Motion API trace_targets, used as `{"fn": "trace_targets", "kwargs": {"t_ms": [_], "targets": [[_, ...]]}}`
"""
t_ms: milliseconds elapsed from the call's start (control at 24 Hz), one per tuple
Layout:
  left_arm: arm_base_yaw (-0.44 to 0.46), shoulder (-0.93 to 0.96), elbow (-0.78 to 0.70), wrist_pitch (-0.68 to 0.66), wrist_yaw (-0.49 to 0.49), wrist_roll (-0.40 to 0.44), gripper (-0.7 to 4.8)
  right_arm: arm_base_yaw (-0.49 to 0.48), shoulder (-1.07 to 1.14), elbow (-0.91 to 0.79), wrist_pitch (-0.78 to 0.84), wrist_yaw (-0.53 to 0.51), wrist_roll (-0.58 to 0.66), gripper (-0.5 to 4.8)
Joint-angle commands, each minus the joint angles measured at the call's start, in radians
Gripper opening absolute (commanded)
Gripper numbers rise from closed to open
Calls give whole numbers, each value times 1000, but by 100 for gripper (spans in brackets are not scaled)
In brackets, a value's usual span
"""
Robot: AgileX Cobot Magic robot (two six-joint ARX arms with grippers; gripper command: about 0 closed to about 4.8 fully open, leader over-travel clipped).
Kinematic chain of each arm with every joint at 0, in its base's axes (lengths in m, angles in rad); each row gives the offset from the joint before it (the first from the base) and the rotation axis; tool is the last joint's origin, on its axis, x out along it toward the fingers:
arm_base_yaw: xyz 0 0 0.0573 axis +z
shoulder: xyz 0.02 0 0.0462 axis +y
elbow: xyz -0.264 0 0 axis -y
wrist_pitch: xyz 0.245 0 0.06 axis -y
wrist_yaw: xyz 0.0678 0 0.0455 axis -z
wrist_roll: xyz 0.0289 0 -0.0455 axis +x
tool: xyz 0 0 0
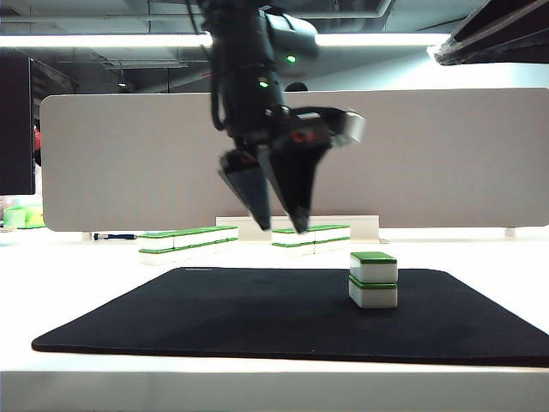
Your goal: Take a mahjong tile from the mahjong wall and then place it on the table close to you.
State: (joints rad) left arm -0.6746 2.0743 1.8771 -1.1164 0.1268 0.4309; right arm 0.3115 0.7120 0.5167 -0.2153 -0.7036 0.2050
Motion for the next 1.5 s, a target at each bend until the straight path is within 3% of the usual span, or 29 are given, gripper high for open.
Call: {"fn": "trace_targets", "kwargs": {"t_ms": [42,167,208,250,500,583,875,1124,1499], "targets": [[74,-45,3,53,-147,-20,457,1,-2,3,11,-6,1,-1],[159,-77,3,161,-339,-21,436,1,-2,3,11,-6,1,-1],[197,-83,3,231,-351,-30,360,0,-2,3,11,-5,1,-1],[225,-84,3,283,-348,-50,340,1,-2,3,11,-6,1,-1],[359,-82,3,390,-204,-137,347,1,-1,3,11,-5,1,-1],[399,-82,3,420,-142,-183,382,1,-1,3,11,-5,1,-1],[426,-25,3,520,-124,-190,409,1,0,3,11,10,1,-1],[438,38,11,528,-125,-203,441,1,0,3,11,13,1,-1],[481,151,251,428,-78,-237,441,0,0,3,14,32,1,-1]]}}
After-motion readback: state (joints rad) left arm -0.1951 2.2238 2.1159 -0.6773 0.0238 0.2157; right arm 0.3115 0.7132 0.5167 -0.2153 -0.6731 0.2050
